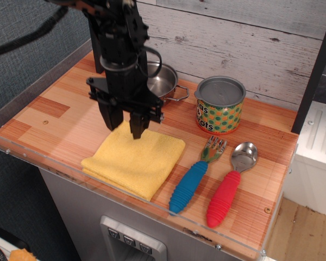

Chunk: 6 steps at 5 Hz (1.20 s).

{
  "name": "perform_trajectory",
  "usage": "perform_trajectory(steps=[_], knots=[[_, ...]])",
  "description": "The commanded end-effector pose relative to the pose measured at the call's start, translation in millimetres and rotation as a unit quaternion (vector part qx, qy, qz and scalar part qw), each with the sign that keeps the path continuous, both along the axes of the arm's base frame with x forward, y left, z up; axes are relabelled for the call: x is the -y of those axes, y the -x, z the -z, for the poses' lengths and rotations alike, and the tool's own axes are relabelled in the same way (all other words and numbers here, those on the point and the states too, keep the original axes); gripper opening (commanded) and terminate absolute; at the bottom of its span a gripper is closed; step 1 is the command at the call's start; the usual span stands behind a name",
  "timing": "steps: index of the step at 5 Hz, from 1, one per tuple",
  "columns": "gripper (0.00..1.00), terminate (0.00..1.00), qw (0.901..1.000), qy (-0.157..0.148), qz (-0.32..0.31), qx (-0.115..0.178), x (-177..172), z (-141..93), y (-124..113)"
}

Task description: Moved the towel next to the fork

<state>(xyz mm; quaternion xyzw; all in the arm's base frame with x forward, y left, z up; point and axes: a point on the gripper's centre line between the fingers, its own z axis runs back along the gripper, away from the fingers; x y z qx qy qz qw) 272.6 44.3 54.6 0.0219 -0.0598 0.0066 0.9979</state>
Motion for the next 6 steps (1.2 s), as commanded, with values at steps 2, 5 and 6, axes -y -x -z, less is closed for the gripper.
perform_trajectory(steps=[2, 5, 6], knots=[[1.00, 0.00, 0.9993, -0.001, 0.004, 0.038, -3.2, -53.8, -22.2], [1.00, 0.00, 0.9948, 0.044, 0.080, 0.047, 45.0, -78.6, -41.6], [1.00, 0.00, 0.9948, 0.044, 0.080, 0.047, 45.0, -78.6, -41.6]])
